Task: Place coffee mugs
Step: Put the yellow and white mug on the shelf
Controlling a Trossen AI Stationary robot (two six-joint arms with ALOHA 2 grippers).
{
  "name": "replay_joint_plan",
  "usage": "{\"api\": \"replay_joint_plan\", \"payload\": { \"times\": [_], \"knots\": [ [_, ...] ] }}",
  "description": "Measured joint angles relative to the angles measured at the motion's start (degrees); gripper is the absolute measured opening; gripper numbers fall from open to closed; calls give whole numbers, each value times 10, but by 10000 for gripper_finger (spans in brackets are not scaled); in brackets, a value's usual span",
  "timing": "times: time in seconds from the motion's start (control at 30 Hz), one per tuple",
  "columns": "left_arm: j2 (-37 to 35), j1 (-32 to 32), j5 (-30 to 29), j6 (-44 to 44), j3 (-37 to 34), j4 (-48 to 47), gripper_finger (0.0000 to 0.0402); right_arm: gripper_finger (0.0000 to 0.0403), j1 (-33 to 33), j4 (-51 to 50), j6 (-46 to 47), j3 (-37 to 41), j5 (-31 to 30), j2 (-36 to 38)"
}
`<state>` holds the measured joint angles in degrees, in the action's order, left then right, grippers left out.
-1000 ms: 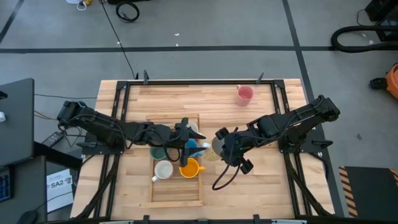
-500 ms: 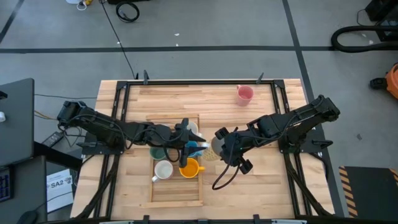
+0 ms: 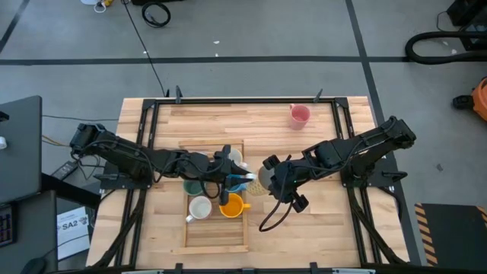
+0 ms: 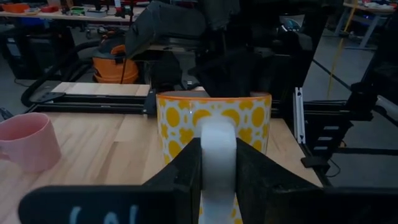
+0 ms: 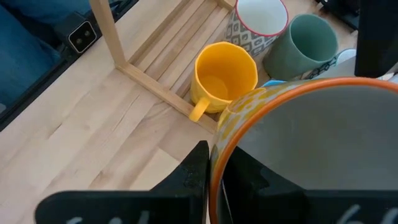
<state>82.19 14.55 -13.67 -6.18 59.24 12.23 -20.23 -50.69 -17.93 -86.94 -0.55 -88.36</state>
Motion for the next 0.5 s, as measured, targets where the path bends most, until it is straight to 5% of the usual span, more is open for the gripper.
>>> {"api": "replay_joint_plan", "payload": {
  "times": [0.5],
  "knots": [
    [0, 0, 0, 5, 0, -4, 77, 62, 0, 5, 12, 0, 2, 1]
  ]
}}
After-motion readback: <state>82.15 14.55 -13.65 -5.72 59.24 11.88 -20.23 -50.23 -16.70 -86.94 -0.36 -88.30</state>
